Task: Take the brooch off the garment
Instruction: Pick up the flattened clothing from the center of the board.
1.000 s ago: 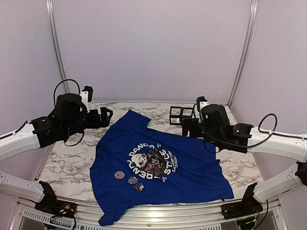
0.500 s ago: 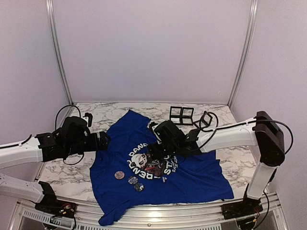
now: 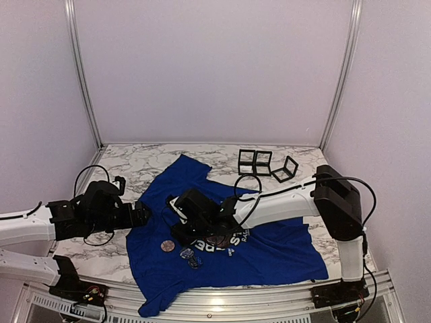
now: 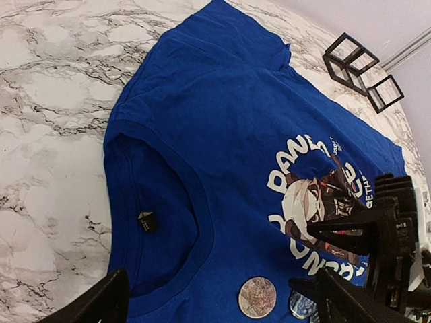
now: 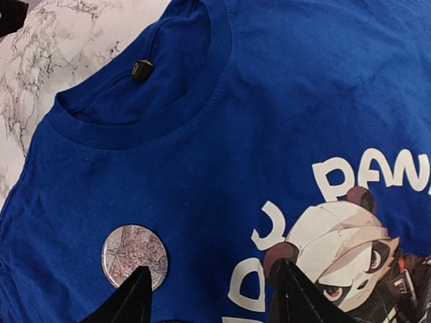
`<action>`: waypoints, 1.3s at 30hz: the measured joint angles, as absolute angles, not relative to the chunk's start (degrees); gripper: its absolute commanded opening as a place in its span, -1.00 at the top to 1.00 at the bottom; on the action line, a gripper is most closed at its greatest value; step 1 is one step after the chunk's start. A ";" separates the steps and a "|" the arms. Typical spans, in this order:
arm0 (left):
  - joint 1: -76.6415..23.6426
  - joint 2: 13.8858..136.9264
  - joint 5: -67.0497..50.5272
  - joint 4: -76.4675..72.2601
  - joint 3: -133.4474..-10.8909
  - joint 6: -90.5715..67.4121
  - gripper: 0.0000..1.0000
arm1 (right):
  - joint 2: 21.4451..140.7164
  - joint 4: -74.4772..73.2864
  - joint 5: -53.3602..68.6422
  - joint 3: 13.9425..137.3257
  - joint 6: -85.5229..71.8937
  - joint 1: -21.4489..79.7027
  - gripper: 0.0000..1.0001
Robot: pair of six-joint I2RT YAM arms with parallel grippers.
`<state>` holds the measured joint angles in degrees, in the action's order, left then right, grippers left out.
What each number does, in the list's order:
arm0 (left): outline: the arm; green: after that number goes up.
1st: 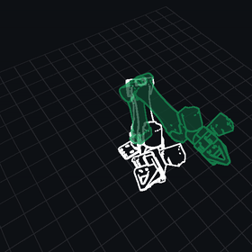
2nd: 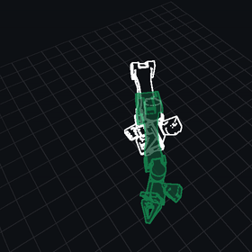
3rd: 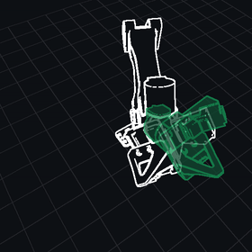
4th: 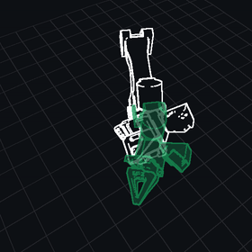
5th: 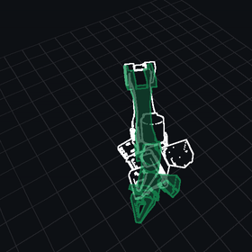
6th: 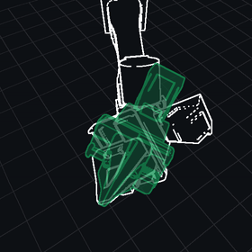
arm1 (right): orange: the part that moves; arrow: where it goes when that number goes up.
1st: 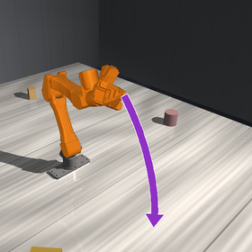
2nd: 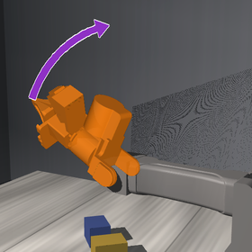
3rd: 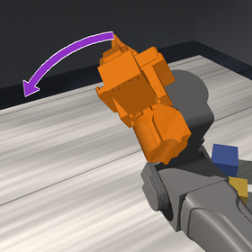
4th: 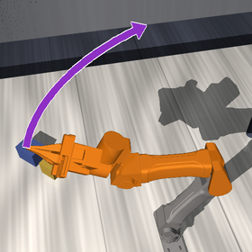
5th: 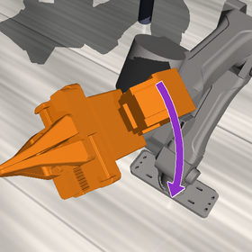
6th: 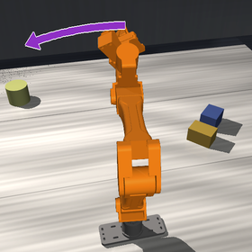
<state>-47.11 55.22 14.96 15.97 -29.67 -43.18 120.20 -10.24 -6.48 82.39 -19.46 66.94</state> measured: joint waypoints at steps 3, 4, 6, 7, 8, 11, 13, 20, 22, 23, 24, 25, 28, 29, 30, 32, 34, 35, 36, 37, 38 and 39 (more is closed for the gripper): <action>-47.11 54.72 15.05 15.70 -29.34 -43.62 -0.98 | 121.82 -11.49 -6.09 83.64 -19.70 66.96 -0.08; -47.11 54.72 15.03 15.66 -29.23 -43.75 -0.98 | 122.32 -11.77 -6.07 83.96 -19.77 66.96 -0.07; -47.11 54.81 15.05 15.49 -29.04 -43.99 -0.98 | 123.39 -12.91 -6.28 84.68 -19.92 66.94 -0.04; -47.11 55.00 15.05 15.27 -29.04 -44.10 -0.98 | 123.70 -13.43 -6.48 84.71 -20.01 66.94 -0.03; -47.11 55.20 15.05 15.00 -29.04 -44.18 -0.98 | 123.90 -14.20 -6.59 84.71 -20.10 66.94 0.00; -47.11 56.38 14.98 13.82 -29.04 -44.42 -0.98 | 124.03 -15.09 -6.70 84.95 -20.56 66.89 0.27; -47.09 57.47 14.79 13.08 -29.06 -44.45 -0.98 | 124.07 -15.75 -6.79 85.23 -21.17 66.89 0.49; -46.35 62.04 12.16 12.23 -29.41 -44.16 -0.98 | 125.84 -18.81 -7.64 88.73 -21.82 66.24 0.89; -45.74 62.59 10.92 12.12 -29.67 -43.86 -0.98 | 126.23 -18.96 -7.16 89.30 -22.55 65.47 0.92; -45.21 62.98 9.87 11.97 -29.98 -43.55 -0.98 | 126.23 -18.98 -6.61 89.30 -22.76 64.88 0.93; -44.77 63.29 9.15 11.73 -30.15 -43.29 -0.98 | 126.23 -18.90 -6.07 89.30 -23.09 64.16 0.94; -44.23 63.70 8.34 11.40 -30.24 -43.05 -0.98 | 126.23 -18.81 -5.48 89.30 -23.53 63.26 0.96; -43.09 64.95 5.82 11.25 -30.26 -42.44 -0.98 | 126.23 -18.31 -3.90 89.30 -24.45 60.64 0.97; -42.83 65.45 4.97 11.20 -30.26 -42.33 -0.98 | 126.23 -18.04 -3.33 89.30 -24.75 59.57 0.97; -42.63 66.02 4.25 11.14 -30.26 -42.19 -0.98 | 126.23 -17.82 -2.83 89.30 -25.10 58.85 0.97; -42.57 67.29 2.35 10.70 -30.26 -42.09 -0.98 | 126.23 -17.34 -1.80 89.30 -25.54 57.74 0.97; -42.57 68.79 0.23 9.89 -30.26 -42.04 -0.98 | 126.23 -16.82 -0.43 89.30 -25.91 56.86 0.97; -42.57 69.80 -1.13 9.08 -30.26 -42.11 -0.98 | 126.23 -16.56 0.12 89.30 -26.00 56.64 0.97; -42.57 70.52 -1.87 8.32 -30.26 -42.22 -0.98 | 126.23 -16.43 0.62 89.30 -26.09 56.60 0.97; -42.57 71.40 -2.72 7.35 -30.26 -42.35 -0.98 | 126.23 -16.29 1.04 89.30 -26.13 56.62 0.97; -42.57 72.36 -3.40 6.26 -30.26 -42.48 -0.98 | 126.23 -16.21 1.56 89.30 -26.15 56.64 0.97; -42.57 73.41 -4.08 5.17 -30.26 -42.65 -0.98 | 126.23 -16.05 2.00 89.30 -26.15 56.64 0.96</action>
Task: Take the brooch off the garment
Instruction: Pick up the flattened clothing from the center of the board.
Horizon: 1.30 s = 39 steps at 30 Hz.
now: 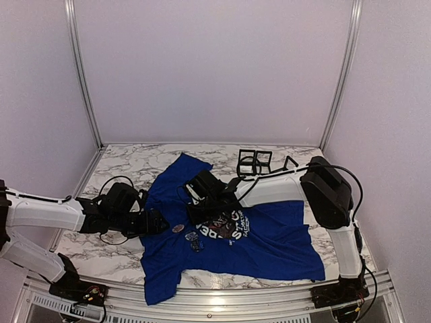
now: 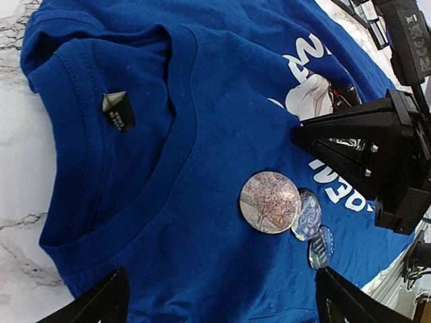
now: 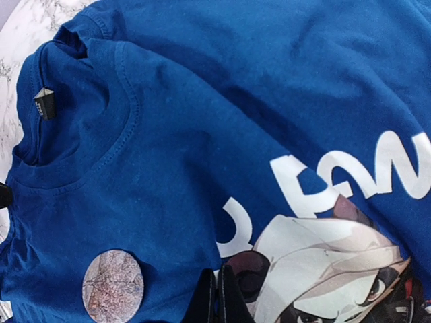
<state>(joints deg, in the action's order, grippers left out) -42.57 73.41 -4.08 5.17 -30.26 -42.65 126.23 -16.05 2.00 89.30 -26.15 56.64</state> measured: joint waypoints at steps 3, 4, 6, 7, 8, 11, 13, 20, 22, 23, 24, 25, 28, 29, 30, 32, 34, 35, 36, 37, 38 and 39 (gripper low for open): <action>-42.52 77.14 -5.13 1.98 -30.26 -43.27 -0.98 | 126.23 -15.55 2.74 89.25 -26.13 56.64 0.95; -42.50 78.28 -5.28 1.21 -30.26 -43.51 -0.98 | 126.23 -15.33 2.94 89.17 -26.15 56.64 0.94; -42.26 80.09 -5.41 -0.56 -30.39 -44.03 -0.98 | 126.23 -14.79 3.31 88.73 -26.17 56.64 0.93; -41.95 80.60 -5.30 -1.23 -30.59 -44.42 -0.98 | 126.21 -14.31 3.57 88.27 -26.17 56.64 0.93; -41.60 81.12 -5.08 -1.83 -30.72 -44.62 -0.98 | 126.21 -13.87 3.77 87.81 -26.20 56.64 0.93; -39.38 82.26 -4.49 -3.36 -31.07 -44.66 -0.98 | 125.91 -12.27 4.60 86.52 -26.33 56.64 0.94; -36.36 84.18 -4.25 -4.47 -32.29 -44.16 -0.98 | 125.67 -11.53 5.23 85.80 -26.37 56.64 0.94; -31.20 92.88 -2.94 -4.67 -40.64 -39.94 -0.98 | 125.49 -9.30 7.86 85.10 -27.27 56.03 0.97; -30.92 93.91 -2.72 -4.38 -41.76 -38.52 -0.98 | 125.32 -8.38 8.88 84.71 -27.88 55.51 0.97; -30.63 94.37 -2.72 -3.99 -42.37 -37.80 -0.98 | 125.14 -7.88 9.47 84.44 -28.23 55.13 0.98; -30.39 94.65 -2.66 -3.66 -42.76 -37.10 -0.98 | 125.05 -7.53 10.04 84.36 -28.53 54.72 0.99; -30.06 94.94 -2.61 -3.27 -43.24 -36.49 -0.98 | 125.01 -7.11 10.44 84.29 -28.77 54.30 1.00; -29.36 95.18 -2.37 -1.54 -44.14 -34.33 -0.98 | 124.75 -5.69 11.55 83.88 -29.82 53.21 1.00; -29.26 95.20 -2.26 -0.91 -44.38 -33.67 -0.98 | 124.62 -4.86 12.01 83.40 -30.24 52.84 1.00; -29.19 95.20 -2.20 -0.12 -44.64 -32.97 -0.98 | 124.49 -4.03 12.67 82.85 -30.63 52.49 1.00; -29.15 95.18 -2.02 1.08 -45.23 -31.83 -0.98 | 123.98 -1.98 14.39 81.08 -31.81 51.59 1.00; -29.15 94.96 -2.07 2.07 -45.65 -31.27 -0.98 | 123.72 -0.84 16.03 80.27 -32.67 50.78 1.00; -29.28 94.59 -2.07 2.68 -45.78 -31.14 -0.98 | 123.70 -0.32 16.84 80.20 -33.01 50.46 1.00; -29.65 94.02 -2.04 3.31 -45.82 -31.09 -0.98 | 123.66 0.30 17.72 80.09 -33.30 50.24 1.00; -30.15 93.01 -1.65 4.12 -45.82 -31.16 -0.98 | 123.48 0.71 18.39 79.92 -33.52 50.15 1.00; -30.72 92.07 -1.23 4.73 -45.82 -31.33 -0.98 | 123.28 1.13 19.00 79.68 -33.85 50.11 1.00; -31.79 90.89 -0.27 5.56 -45.84 -31.70 -0.98 | 122.89 1.56 19.59 79.29 -34.17 50.06 1.00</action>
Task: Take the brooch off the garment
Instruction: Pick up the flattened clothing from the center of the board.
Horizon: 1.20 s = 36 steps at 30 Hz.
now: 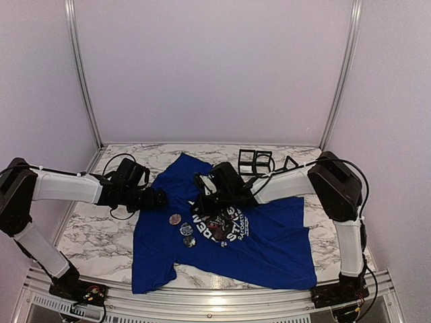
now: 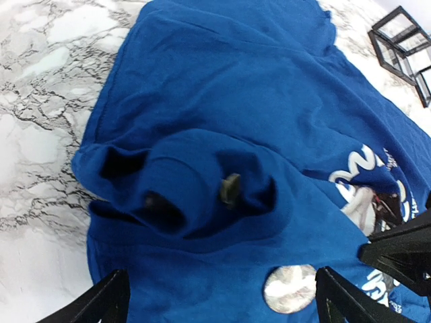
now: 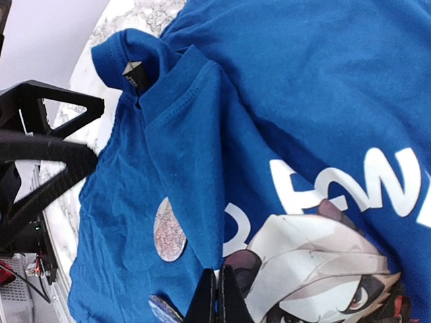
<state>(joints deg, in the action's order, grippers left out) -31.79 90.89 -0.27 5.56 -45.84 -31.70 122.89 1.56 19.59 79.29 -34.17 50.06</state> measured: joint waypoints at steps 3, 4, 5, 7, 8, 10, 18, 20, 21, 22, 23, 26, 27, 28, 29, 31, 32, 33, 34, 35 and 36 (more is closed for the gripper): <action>-36.62 87.68 1.87 7.60 -46.22 -33.45 -0.94 | 121.84 3.05 21.58 78.37 -35.24 50.06 1.00; -38.33 86.83 2.46 8.01 -46.24 -34.35 -0.91 | 121.64 3.53 22.13 78.22 -35.64 50.06 1.00; -39.92 86.11 2.79 8.27 -46.22 -35.48 -0.87 | 121.43 4.16 22.83 78.04 -36.05 50.06 1.00; -42.44 84.95 3.14 8.40 -45.93 -37.65 -0.77 | 120.97 5.28 24.16 77.52 -36.88 50.06 1.00; -42.74 84.40 3.25 8.40 -45.63 -38.74 -0.72 | 120.75 5.89 24.77 77.19 -37.45 50.06 1.00; -44.03 83.18 3.55 8.38 -44.80 -40.91 -0.56 | 120.33 6.96 25.93 76.51 -38.41 50.06 1.00; -44.58 80.42 3.51 7.46 -41.36 -47.55 -0.07 | 119.96 9.13 30.02 76.14 -40.97 50.26 1.00; -44.58 80.42 3.38 7.05 -40.80 -48.75 -0.04 | 119.96 9.43 30.81 76.14 -41.45 50.35 1.00; -44.58 80.42 3.31 6.79 -40.58 -49.17 -0.03 | 119.96 9.47 31.05 76.18 -41.63 50.43 1.00; -44.58 80.40 3.11 6.15 -40.21 -49.63 -0.02 | 119.96 9.47 31.20 76.31 -41.82 50.61 1.00; -44.58 80.42 3.01 5.91 -40.03 -49.95 -0.01 | 119.96 9.47 31.42 76.44 -41.91 50.83 1.00; -44.60 80.42 2.52 4.80 -39.35 -50.81 0.06 | 119.96 9.58 31.99 77.25 -42.28 51.64 1.00; -44.64 80.42 2.44 4.54 -39.16 -51.11 0.06 | 119.98 9.54 32.18 77.76 -42.52 51.94 1.00; -44.69 80.42 2.33 4.32 -39.00 -51.24 0.06 | 119.98 9.61 32.36 78.19 -42.85 52.25 1.00; -44.77 80.40 2.24 3.95 -38.70 -51.48 0.07 | 119.98 9.67 32.53 78.72 -43.11 52.56 1.00; -45.01 80.40 2.02 3.22 -37.91 -51.94 0.07 | 119.98 9.87 32.56 79.59 -43.42 52.97 1.00; -45.10 80.38 2.00 2.96 -37.50 -52.18 0.07 | 119.98 10.07 32.58 79.96 -43.57 53.12 1.00; -45.15 80.29 1.98 2.61 -36.93 -52.45 0.08 | 119.98 10.22 32.69 80.34 -43.75 53.15 1.00; -45.19 80.09 1.98 2.37 -36.27 -52.75 0.10 | 120.01 10.26 32.77 80.62 -43.88 53.17 1.00; -45.19 79.88 2.00 2.17 -35.68 -53.12 0.11 | 120.01 10.39 32.88 80.86 -44.01 53.23 1.00; -45.19 79.75 1.98 1.96 -35.24 -53.43 0.11 | 120.01 10.68 32.95 80.90 -44.18 53.25 1.00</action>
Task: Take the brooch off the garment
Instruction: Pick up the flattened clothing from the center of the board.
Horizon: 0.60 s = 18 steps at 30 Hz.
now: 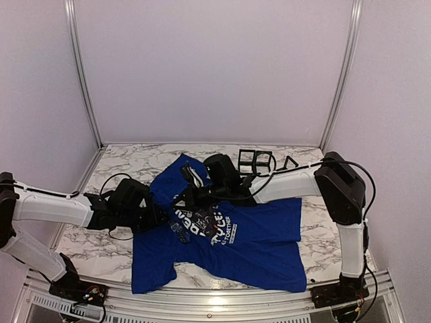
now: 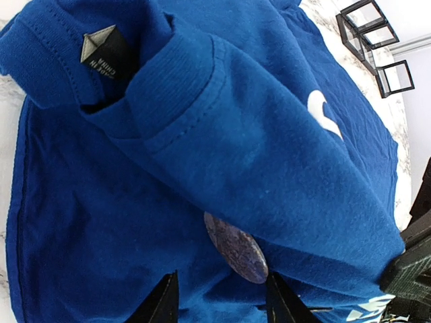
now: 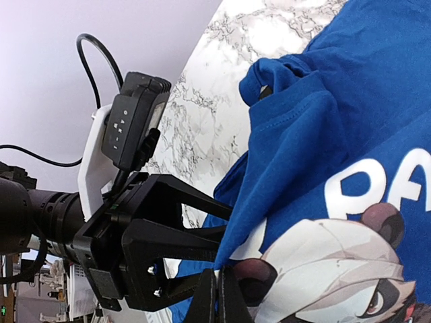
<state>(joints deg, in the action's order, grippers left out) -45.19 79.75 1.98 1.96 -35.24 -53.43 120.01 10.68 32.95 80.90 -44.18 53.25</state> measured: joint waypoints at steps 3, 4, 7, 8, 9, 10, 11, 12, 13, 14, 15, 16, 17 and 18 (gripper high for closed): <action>-45.23 79.46 2.00 0.86 -34.28 -54.04 0.13 | 120.11 10.79 33.08 80.93 -44.58 53.32 1.00; -45.23 79.42 2.02 0.58 -34.13 -54.26 0.14 | 120.16 10.76 33.10 80.93 -44.62 53.36 1.00; -45.23 79.18 1.98 -0.16 -33.82 -54.83 0.17 | 120.31 10.79 33.15 80.93 -44.82 53.60 1.00; -45.23 78.96 2.00 -0.23 -33.76 -54.94 0.22 | 120.44 10.94 33.15 80.93 -44.86 53.67 1.00; -45.23 78.54 2.00 -0.32 -33.63 -55.09 0.25 | 120.57 11.09 33.17 80.93 -45.01 53.74 1.00; -45.25 78.02 2.00 -0.49 -33.36 -55.35 0.25 | 120.79 11.18 33.17 80.93 -45.08 53.80 1.00; -45.28 77.43 2.02 -0.84 -32.97 -55.64 0.26 | 120.92 11.20 33.17 80.93 -45.21 53.84 1.00; -45.30 76.86 2.04 -1.26 -32.49 -55.99 0.27 | 121.08 11.18 33.21 80.95 -45.32 53.89 1.00; -45.32 76.27 2.09 -1.48 -31.92 -56.25 0.28 | 121.19 11.16 33.21 81.01 -45.41 53.95 1.00; -45.34 75.88 2.17 -1.58 -31.48 -56.45 0.28 | 121.32 11.11 33.21 81.23 -45.45 54.00 1.00; -45.34 75.55 2.24 -1.78 -30.92 -56.62 0.29 | 121.51 11.07 33.19 81.58 -45.45 54.11 1.00; -45.36 75.37 2.28 -2.00 -30.37 -56.77 0.29 | 121.64 11.11 33.19 81.91 -45.45 54.24 1.00; -45.39 75.33 2.35 -2.26 -29.98 -56.93 0.29 | 121.73 11.11 33.21 82.08 -45.45 54.37 1.00; -45.41 75.33 2.37 -2.42 -29.67 -57.10 0.29 | 121.82 11.11 33.21 82.28 -45.45 54.50 1.00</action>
